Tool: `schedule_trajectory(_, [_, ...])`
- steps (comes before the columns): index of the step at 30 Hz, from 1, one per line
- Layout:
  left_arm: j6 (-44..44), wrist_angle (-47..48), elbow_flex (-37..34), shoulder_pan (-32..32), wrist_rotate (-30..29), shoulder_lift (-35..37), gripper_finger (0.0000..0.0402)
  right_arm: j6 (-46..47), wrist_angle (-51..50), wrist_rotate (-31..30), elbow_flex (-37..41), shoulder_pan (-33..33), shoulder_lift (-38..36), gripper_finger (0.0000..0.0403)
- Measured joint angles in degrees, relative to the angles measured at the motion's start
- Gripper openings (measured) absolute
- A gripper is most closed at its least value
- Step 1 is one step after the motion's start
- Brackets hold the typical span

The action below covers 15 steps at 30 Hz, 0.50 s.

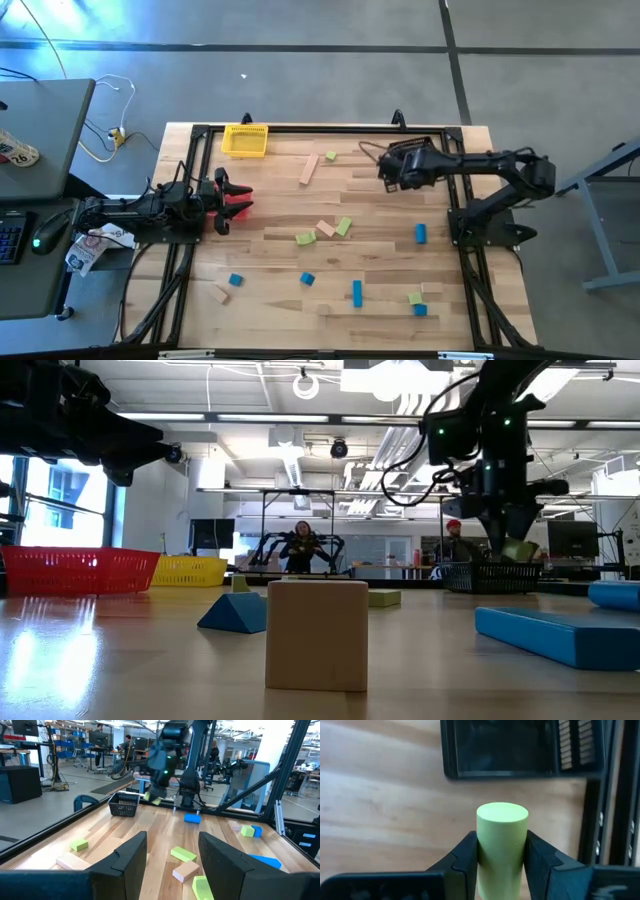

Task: Sort & place blocks by color
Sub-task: Put the green block into the black bin

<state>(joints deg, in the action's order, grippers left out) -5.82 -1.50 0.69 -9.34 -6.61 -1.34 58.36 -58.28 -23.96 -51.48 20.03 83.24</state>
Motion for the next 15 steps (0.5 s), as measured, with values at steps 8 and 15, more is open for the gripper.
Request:
schedule_trajectory(8, [0.00,0.00,0.00,0.00,0.02,0.01,0.0168,-6.83,8.04,-0.48,0.00,3.96,4.70,0.0095])
schedule_trajectory(15, [0.00,-0.01,0.00,0.00,0.01,0.02,0.0168,-7.88,11.08,-0.58,0.00,4.38,8.13,0.0095])
